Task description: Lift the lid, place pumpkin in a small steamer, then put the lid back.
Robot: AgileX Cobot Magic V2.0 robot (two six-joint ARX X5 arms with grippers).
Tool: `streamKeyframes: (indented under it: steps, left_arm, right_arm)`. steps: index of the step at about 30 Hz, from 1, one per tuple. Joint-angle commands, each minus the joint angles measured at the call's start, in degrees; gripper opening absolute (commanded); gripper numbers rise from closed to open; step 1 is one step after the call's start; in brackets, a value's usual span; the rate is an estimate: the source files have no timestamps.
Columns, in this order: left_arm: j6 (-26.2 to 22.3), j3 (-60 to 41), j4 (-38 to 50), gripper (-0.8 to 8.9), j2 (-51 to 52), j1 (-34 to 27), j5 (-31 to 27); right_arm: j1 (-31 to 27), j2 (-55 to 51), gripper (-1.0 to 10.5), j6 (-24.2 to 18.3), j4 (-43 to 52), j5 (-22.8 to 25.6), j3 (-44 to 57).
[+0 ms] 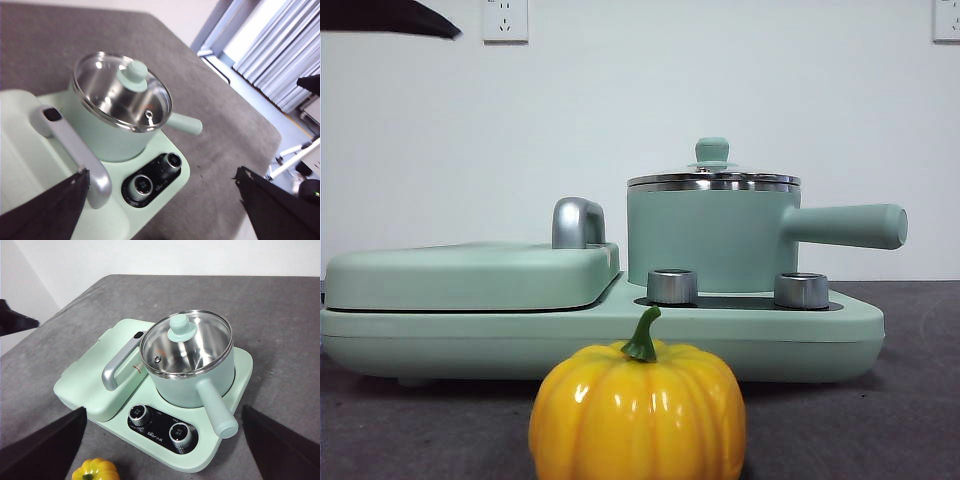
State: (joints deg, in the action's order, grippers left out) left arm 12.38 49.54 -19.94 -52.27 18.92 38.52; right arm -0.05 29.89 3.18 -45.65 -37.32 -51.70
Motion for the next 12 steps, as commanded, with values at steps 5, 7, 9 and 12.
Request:
streamKeyframes:
  steps: [5,7,9,12]
  left_arm:
    - [-1.5,10.0,-0.7,4.77,-10.7,4.6,-3.8]
    - [-3.3,13.8,-2.2,4.77,-14.6,6.1,-6.8]
    - [-5.2,17.7,-3.8,4.77,-18.7,7.7,-9.6]
    - [-8.2,24.2,-6.8,4.77,-25.2,10.1,-13.3]
  right_arm:
    - [0.0,0.3,4.9,-0.6,0.5,-0.2,-0.8]
    - [0.0,0.3,4.9,-0.6,0.5,-0.2,-0.8]
    - [0.0,0.3,4.9,-0.6,0.5,-0.2,-0.8]
    - [0.0,0.3,4.9,-0.6,0.5,-0.2,-0.8]
